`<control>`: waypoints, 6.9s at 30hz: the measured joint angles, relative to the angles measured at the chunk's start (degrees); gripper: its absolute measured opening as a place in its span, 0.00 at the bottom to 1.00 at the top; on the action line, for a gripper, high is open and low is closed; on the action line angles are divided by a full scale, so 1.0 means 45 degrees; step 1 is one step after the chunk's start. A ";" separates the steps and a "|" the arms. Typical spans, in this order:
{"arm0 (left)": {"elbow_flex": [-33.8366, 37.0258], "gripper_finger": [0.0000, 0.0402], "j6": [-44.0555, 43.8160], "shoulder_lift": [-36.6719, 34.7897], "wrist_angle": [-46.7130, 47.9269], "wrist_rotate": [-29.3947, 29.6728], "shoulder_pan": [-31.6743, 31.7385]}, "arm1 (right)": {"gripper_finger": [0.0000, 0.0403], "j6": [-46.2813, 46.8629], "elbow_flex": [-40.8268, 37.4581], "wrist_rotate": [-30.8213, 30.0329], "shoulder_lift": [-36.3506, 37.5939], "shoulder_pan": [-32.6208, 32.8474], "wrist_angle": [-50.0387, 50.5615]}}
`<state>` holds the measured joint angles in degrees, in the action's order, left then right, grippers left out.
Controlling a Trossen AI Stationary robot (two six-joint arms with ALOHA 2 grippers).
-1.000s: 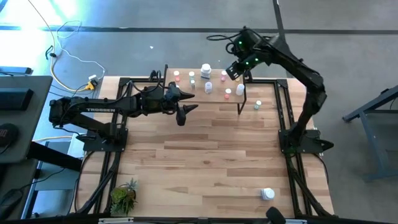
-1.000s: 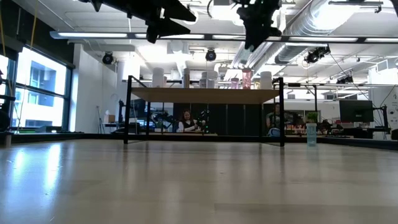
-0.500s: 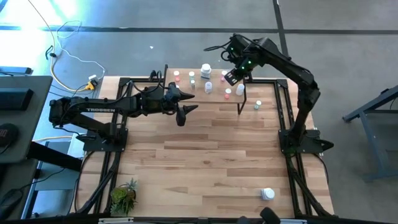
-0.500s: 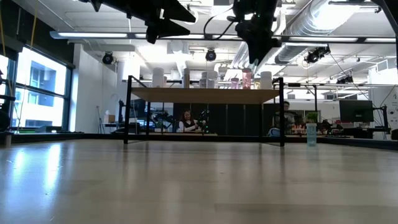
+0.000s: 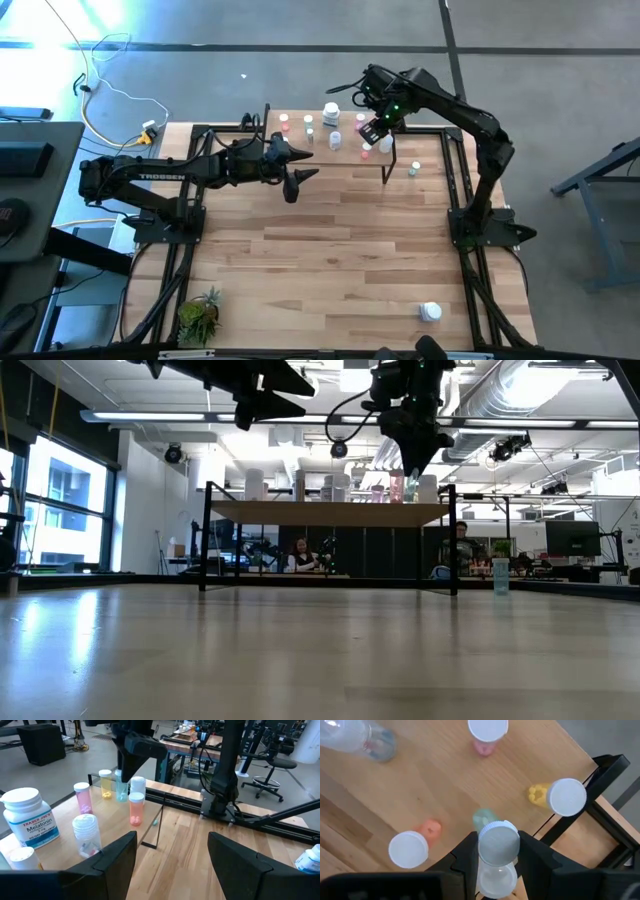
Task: Pick and place medicine bottles onto shelf by color
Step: Put the blue pill bottle on the shelf, then put the white pill bottle on the shelf
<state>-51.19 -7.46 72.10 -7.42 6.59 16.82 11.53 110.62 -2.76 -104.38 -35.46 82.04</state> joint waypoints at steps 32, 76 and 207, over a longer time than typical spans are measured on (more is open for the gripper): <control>0.0002 0.58 0.0039 0.0000 0.0006 0.0005 0.0010 | 0.26 0.0091 -0.0052 -0.0658 -0.0714 0.0255 -0.0337; -0.0003 0.58 0.0044 0.0000 0.0829 0.0010 0.0010 | 0.44 -0.0672 0.2333 -0.0591 -0.0806 0.0433 0.0051; -0.0003 0.58 -0.7026 -0.0005 0.5683 0.1320 -0.5032 | 0.64 1.4567 -0.9596 -0.0272 0.2142 2.1878 -0.5364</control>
<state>-51.20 -39.08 72.07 18.15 12.53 -5.82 77.08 67.44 -3.99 -94.74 62.99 57.90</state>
